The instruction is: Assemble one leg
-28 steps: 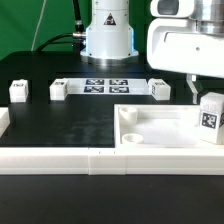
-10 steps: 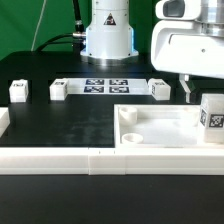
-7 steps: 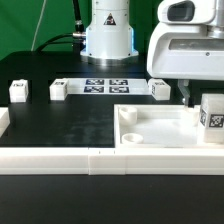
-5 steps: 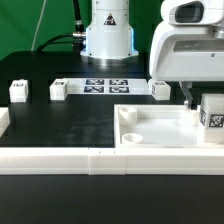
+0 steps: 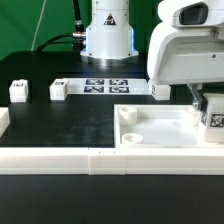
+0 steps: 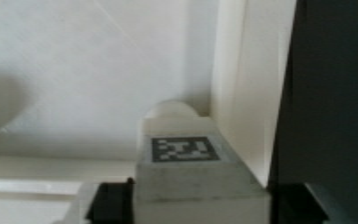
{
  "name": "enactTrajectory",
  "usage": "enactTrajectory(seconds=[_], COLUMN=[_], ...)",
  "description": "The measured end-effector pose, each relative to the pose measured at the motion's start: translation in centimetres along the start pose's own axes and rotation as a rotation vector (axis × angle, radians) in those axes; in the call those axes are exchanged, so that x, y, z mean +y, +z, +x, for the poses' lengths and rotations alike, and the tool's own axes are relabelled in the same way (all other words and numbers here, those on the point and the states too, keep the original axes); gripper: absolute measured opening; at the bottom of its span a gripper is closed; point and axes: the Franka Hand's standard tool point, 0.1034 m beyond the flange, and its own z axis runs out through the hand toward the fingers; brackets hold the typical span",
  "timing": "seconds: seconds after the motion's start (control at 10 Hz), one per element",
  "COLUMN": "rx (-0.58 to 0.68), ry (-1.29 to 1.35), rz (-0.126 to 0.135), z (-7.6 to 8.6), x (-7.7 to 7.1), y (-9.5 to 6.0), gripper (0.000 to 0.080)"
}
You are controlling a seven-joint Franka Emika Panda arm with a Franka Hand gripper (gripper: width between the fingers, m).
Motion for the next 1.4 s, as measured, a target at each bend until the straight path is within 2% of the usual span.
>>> enactTrajectory(seconds=[0.1,0.3,0.5,0.8,1.2,1.4], rx=[0.0,0.0,-0.002,0.01,0.025,0.034], ry=[0.002,0.028,0.114,0.462,0.874,1.128], rz=[-0.002,-0.001,0.013,0.044,0.06,0.082], z=[0.0,0.01,0.01,0.04,0.26,0.25], x=[0.2,0.23,0.58,0.43,0.22,-0.02], y=[0.02,0.02,0.04,0.19,0.25,0.27], gripper=[0.0297,0.0296,0.0295,0.0294,0.0294,0.0294])
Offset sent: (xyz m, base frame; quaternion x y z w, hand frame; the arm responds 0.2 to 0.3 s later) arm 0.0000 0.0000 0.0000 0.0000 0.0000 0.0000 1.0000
